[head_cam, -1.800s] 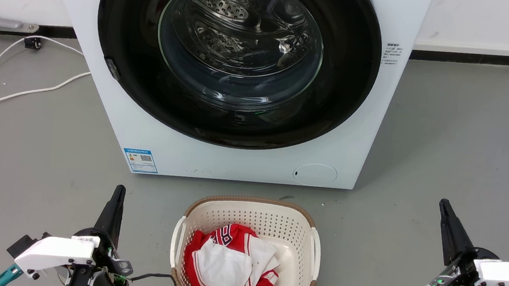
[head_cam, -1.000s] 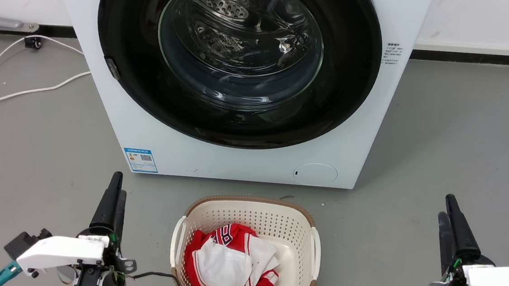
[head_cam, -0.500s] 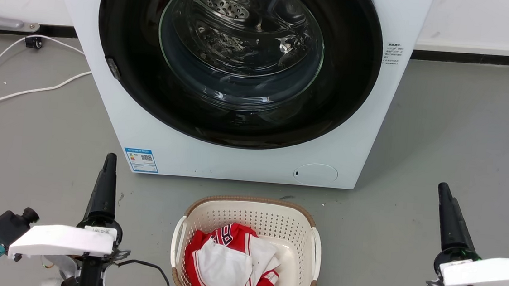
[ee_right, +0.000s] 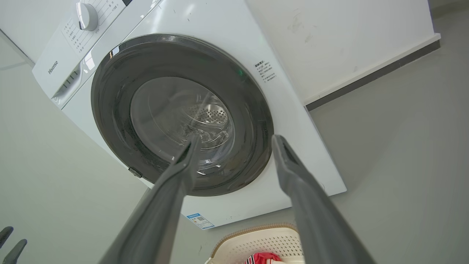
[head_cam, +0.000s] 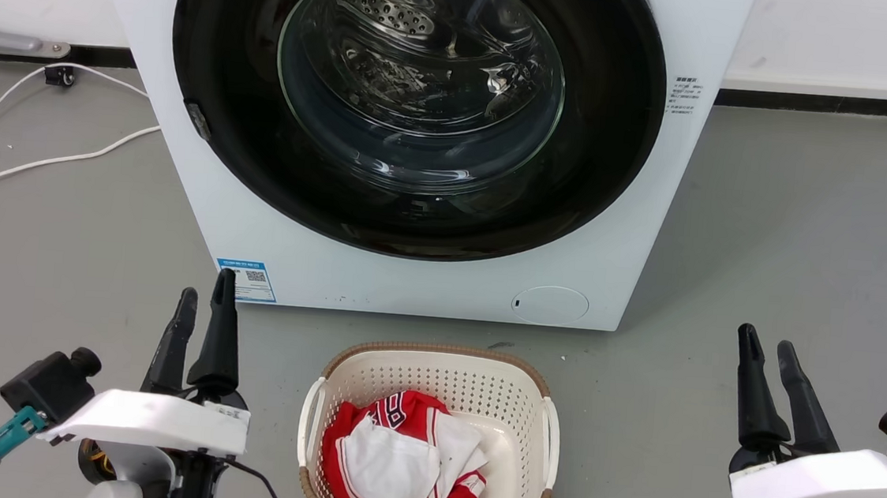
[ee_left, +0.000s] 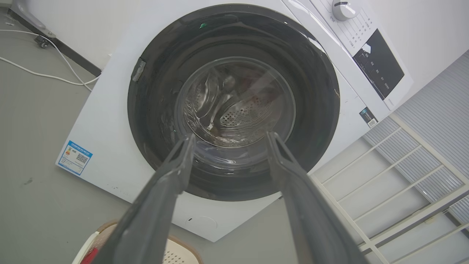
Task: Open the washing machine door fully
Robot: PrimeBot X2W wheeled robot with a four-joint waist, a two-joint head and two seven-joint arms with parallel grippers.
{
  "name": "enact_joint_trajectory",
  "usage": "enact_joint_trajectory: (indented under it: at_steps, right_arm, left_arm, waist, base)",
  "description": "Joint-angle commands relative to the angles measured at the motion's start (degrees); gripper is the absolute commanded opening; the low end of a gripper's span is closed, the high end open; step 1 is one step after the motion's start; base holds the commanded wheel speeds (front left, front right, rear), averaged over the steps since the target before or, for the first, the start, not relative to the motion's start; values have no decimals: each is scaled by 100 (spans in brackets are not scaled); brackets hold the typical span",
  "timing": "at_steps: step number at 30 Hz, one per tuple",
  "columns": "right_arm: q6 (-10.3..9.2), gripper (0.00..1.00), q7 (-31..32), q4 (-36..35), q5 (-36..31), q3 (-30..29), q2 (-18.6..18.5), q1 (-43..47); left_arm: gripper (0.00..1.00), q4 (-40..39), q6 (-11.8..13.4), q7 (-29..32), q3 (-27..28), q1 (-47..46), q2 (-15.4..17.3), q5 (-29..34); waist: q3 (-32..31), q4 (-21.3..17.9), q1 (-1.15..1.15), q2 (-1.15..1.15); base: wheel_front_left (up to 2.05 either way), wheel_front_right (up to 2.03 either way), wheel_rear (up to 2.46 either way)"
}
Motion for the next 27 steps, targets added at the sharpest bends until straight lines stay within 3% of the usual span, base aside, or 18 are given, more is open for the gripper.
enact_joint_trajectory:
  at_steps: [1,13,27]
  right_arm:
    - [0,100,-50,-84,-161,14,-4,-7]
    - [0,100,-140,-168,-1271,95,1,44]
    - [0,100,-83,-224,-2192,97,7,93]
  left_arm:
    - [100,-89,31,-45,-26,-15,15,159]
    - [100,-50,236,-249,-319,102,165,1455]
    - [100,-79,564,-456,-610,175,388,2332]
  waist:
    - [-1,1,0,0]
    - [-17,24,0,0]
    - [-29,55,0,0]
  base:
    - [0,0,0]
    - [0,0,0]
    - [0,0,0]
